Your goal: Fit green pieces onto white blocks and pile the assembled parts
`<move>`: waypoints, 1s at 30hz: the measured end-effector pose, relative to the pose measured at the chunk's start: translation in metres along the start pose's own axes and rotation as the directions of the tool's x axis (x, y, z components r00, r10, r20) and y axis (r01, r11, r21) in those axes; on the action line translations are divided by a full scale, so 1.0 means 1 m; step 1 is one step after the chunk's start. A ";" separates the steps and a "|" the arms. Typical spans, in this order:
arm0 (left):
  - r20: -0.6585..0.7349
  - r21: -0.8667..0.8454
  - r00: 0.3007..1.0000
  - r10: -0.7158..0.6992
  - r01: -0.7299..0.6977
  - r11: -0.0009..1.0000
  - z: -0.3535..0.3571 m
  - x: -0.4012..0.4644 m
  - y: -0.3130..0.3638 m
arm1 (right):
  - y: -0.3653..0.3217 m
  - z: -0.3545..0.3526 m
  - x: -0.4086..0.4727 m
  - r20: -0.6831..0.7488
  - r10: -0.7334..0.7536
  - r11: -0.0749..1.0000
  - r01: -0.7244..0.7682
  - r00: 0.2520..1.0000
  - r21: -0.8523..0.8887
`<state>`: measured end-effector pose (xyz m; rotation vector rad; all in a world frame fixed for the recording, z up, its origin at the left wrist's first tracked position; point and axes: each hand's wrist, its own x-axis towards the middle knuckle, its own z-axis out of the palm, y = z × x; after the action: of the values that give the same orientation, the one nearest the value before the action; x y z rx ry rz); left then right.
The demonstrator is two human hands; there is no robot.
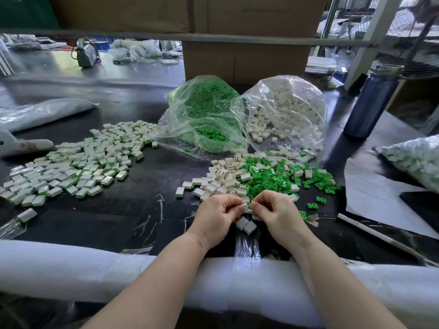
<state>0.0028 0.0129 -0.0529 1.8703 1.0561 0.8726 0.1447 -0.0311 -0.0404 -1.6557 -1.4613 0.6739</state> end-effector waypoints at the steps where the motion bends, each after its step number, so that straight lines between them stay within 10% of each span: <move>1: -0.004 0.018 1.000 0.005 -0.005 1.000 0.000 0.000 0.000 | 0.000 0.000 0.000 0.000 0.001 1.000 -0.001 1.000 -0.005; 20: 0.006 0.264 0.978 0.209 -0.203 0.943 -0.002 -0.003 0.004 | 0.002 -0.001 0.000 0.038 -0.032 0.998 0.035 0.999 -0.060; 30: -0.055 -0.027 0.997 -0.048 0.046 0.999 -0.001 0.003 0.002 | 0.005 0.006 0.001 -0.144 -0.053 0.998 0.049 0.988 -0.032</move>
<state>0.0036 0.0153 -0.0501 1.8016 1.1134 0.9119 0.1433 -0.0286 -0.0478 -1.6471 -1.4092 0.4958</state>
